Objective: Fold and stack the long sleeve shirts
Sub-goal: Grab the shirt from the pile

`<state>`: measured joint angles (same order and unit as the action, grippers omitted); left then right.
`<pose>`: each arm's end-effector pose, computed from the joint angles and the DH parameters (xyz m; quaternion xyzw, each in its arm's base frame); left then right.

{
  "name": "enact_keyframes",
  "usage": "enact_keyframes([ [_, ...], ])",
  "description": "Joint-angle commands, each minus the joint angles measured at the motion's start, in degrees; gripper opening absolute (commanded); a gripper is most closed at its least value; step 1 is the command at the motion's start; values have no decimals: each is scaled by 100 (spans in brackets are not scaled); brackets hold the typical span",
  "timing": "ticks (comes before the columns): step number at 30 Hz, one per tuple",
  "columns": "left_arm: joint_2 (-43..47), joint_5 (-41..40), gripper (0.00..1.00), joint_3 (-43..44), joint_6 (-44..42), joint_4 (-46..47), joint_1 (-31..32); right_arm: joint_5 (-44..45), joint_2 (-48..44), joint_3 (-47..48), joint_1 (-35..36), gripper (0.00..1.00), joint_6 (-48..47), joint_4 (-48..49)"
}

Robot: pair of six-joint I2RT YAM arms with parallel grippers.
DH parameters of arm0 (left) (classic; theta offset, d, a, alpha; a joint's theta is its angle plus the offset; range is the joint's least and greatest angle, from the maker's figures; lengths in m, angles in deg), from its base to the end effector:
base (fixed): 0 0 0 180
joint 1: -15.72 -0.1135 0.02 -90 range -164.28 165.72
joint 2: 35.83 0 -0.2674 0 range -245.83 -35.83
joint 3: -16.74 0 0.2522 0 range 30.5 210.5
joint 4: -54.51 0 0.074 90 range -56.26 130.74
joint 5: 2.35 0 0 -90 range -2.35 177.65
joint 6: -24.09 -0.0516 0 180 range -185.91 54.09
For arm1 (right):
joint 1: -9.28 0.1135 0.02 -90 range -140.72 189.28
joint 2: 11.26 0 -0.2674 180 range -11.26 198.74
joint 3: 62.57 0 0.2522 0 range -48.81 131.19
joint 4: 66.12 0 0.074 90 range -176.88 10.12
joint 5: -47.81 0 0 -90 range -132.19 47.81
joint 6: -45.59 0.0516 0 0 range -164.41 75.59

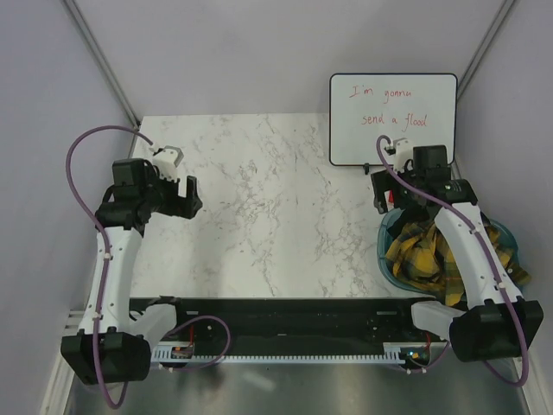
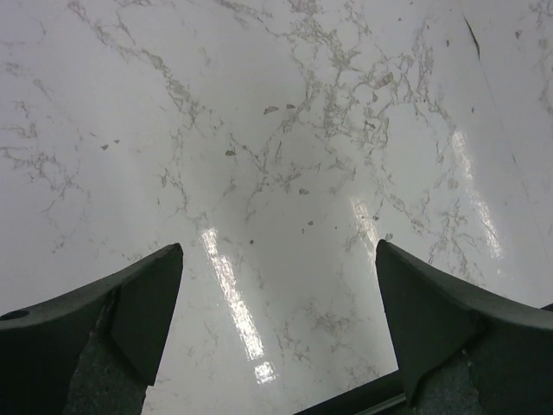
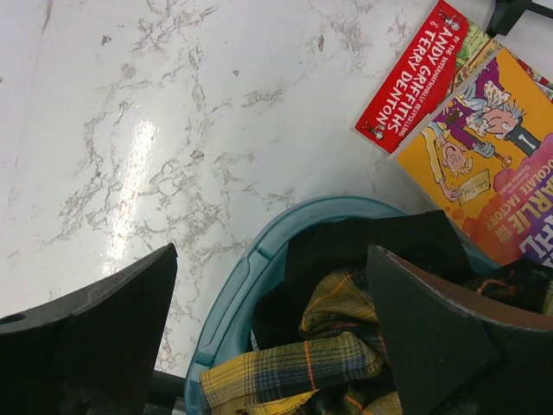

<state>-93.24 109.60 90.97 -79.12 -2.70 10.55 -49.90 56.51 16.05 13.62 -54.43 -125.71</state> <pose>0.2111 -0.0003 0.3328 0.1421 0.8833 -0.1048 0.4342 0.2478 0.0257 0.3144 -0.1402 0.9235 0.0454 0.3542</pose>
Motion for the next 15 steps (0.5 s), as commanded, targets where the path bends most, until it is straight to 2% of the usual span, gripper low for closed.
enact_keyframes([
  [1, -130, -297, 99, 184, 3, -42, 138, -65, -202, 308, -3, 98, -219, -260],
  [3, -174, -498, 100, 246, -67, -77, 253, -38, -194, 343, -38, 98, -263, -391],
  [7, -218, -1017, 99, 299, -190, -86, 972, -64, -141, 571, -407, 98, -518, -831],
  [15, -376, -843, 99, 325, -138, -103, 1273, 23, -413, 1055, -1662, 98, -1589, -2201],
])
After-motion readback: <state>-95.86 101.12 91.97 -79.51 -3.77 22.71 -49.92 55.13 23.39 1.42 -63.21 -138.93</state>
